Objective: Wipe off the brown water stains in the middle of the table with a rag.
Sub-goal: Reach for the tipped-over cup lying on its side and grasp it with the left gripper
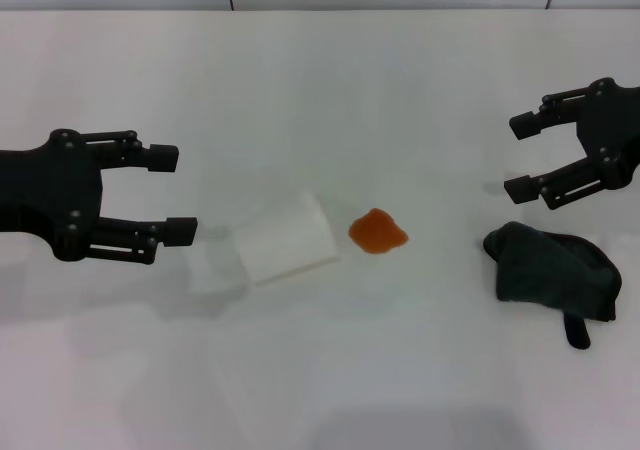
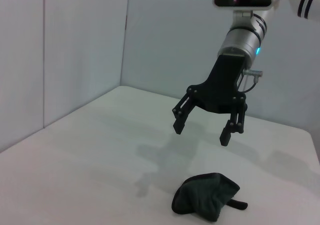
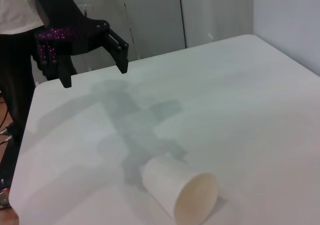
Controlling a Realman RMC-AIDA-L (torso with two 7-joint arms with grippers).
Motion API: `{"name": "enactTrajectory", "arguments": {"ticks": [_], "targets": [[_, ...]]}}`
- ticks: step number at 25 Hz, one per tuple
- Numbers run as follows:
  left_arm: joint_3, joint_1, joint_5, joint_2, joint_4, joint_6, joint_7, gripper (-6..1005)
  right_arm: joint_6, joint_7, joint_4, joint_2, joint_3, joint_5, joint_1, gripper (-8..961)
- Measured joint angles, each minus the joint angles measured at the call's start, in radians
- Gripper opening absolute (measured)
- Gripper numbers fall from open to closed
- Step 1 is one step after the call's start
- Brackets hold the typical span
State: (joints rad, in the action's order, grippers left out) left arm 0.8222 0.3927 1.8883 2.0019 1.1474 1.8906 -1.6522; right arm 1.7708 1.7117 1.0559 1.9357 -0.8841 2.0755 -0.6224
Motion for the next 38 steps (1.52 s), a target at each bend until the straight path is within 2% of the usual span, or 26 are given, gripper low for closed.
{"name": "enactTrajectory", "arguments": {"ticks": [15, 21, 29, 34, 38], "targets": [[0.0, 0.01, 0.013, -0.004, 0.0, -0.002, -0.026, 858, -0.011, -0.013, -0.001, 0.005, -0.007, -0.001, 0.005, 870], [0.001, 0.039, 0.024, -0.016, 0.007, -0.002, -0.085, 852, -0.013, -0.019, 0.004, 0.011, -0.006, -0.001, 0.005, 870], [0.01, 0.197, 0.21, -0.061, 0.027, 0.032, -0.337, 844, -0.014, -0.041, 0.006, 0.014, -0.007, -0.001, 0.007, 869], [0.095, 0.312, 0.372, -0.085, 0.025, 0.046, -0.439, 839, -0.013, -0.045, 0.007, 0.014, -0.007, 0.0, 0.007, 869], [0.137, 0.398, 0.522, -0.087, 0.022, 0.047, -0.473, 836, -0.013, -0.046, 0.007, 0.014, -0.007, 0.0, 0.004, 870]]}}
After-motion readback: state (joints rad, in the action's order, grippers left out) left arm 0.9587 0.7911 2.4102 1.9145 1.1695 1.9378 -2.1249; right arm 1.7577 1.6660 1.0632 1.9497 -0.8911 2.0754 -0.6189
